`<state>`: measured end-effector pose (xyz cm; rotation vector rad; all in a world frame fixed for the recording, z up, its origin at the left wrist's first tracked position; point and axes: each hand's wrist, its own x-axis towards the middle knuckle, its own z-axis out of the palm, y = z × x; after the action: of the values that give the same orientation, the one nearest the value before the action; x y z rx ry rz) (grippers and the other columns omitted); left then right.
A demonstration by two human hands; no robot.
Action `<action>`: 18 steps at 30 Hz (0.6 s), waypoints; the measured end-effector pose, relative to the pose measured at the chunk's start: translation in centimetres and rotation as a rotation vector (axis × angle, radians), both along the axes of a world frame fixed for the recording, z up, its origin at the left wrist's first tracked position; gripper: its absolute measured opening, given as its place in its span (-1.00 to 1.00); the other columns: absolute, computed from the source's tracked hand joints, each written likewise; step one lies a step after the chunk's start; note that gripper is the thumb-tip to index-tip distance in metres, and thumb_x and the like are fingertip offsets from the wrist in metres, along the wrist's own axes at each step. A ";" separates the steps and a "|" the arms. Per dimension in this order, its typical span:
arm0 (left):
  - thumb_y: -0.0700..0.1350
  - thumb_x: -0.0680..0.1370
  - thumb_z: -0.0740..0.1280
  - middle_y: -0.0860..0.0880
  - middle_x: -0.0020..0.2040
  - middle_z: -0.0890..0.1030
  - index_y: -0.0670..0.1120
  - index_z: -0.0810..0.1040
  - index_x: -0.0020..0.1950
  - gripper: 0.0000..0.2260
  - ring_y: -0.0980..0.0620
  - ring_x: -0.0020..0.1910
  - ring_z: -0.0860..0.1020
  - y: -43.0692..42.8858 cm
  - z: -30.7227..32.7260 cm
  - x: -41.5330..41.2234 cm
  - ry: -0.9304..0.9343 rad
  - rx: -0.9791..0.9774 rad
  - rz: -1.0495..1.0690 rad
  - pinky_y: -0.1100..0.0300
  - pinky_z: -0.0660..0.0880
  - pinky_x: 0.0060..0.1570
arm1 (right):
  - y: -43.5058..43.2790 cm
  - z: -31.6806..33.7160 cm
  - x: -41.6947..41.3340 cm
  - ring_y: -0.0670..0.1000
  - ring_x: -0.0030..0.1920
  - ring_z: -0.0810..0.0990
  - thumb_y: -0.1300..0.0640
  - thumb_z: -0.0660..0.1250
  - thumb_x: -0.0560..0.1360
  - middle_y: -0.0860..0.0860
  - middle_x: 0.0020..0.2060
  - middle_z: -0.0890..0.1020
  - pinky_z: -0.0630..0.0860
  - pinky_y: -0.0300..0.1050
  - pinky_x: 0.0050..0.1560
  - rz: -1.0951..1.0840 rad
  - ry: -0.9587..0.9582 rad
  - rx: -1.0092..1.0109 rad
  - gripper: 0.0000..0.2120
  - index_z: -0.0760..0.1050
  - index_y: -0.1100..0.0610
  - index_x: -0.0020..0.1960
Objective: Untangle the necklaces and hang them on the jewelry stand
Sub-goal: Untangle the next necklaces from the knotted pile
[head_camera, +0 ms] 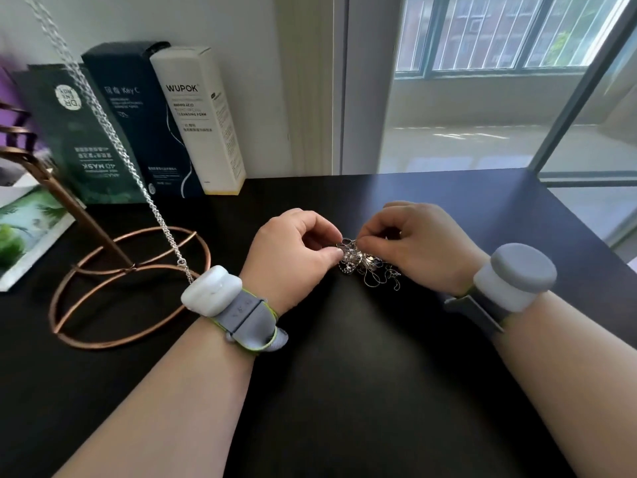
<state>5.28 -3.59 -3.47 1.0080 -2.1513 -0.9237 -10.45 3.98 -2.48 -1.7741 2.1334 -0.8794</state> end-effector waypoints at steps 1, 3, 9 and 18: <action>-0.16 0.35 0.51 0.02 -0.20 0.60 0.04 0.62 -0.22 -0.88 0.11 -0.25 0.56 0.0 0.0 0.0 -0.011 -0.023 -0.002 0.29 0.50 -0.17 | 0.0 0.0 0.0 -0.23 -0.22 0.50 0.06 0.38 0.44 -0.17 -0.27 0.55 0.32 -0.51 -0.19 -0.002 -0.017 -0.004 -0.92 0.58 -0.06 -0.22; -0.13 0.35 0.51 0.03 -0.19 0.59 0.04 0.63 -0.17 -0.87 0.11 -0.24 0.55 0.1 0.0 -0.2 -0.015 -0.051 -0.014 0.33 0.46 -0.18 | 0.0 0.0 -0.1 -0.23 -0.23 0.51 0.06 0.38 0.45 -0.18 -0.28 0.55 0.33 -0.51 -0.20 -0.006 -0.047 -0.020 -0.92 0.57 -0.08 -0.22; -0.10 0.42 0.46 0.10 -0.27 0.63 0.00 0.66 -0.16 -0.97 0.27 -0.34 0.53 0.5 0.0 -0.6 0.068 0.003 -0.040 0.48 0.40 -0.27 | 0.0 0.1 0.1 -0.32 -0.33 0.47 0.08 0.39 0.46 -0.17 -0.31 0.54 0.31 -0.47 -0.27 0.026 -0.111 -0.065 -0.88 0.54 -0.12 -0.21; -0.19 0.45 0.43 -0.04 -0.28 0.65 -0.10 0.64 -0.17 -0.99 0.13 -0.31 0.56 0.2 0.7 -0.8 0.391 0.309 -0.047 0.31 0.49 -0.25 | 0.3 0.5 0.2 -0.23 -0.30 0.54 0.17 0.42 0.42 -0.14 -0.30 0.65 0.41 -0.42 -0.19 -0.043 -0.330 -0.136 -0.86 0.62 -0.08 -0.16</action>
<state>4.47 -3.38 -2.77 0.8333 -1.7460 -1.3811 -10.23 4.28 -1.98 -1.5180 1.9442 -1.2579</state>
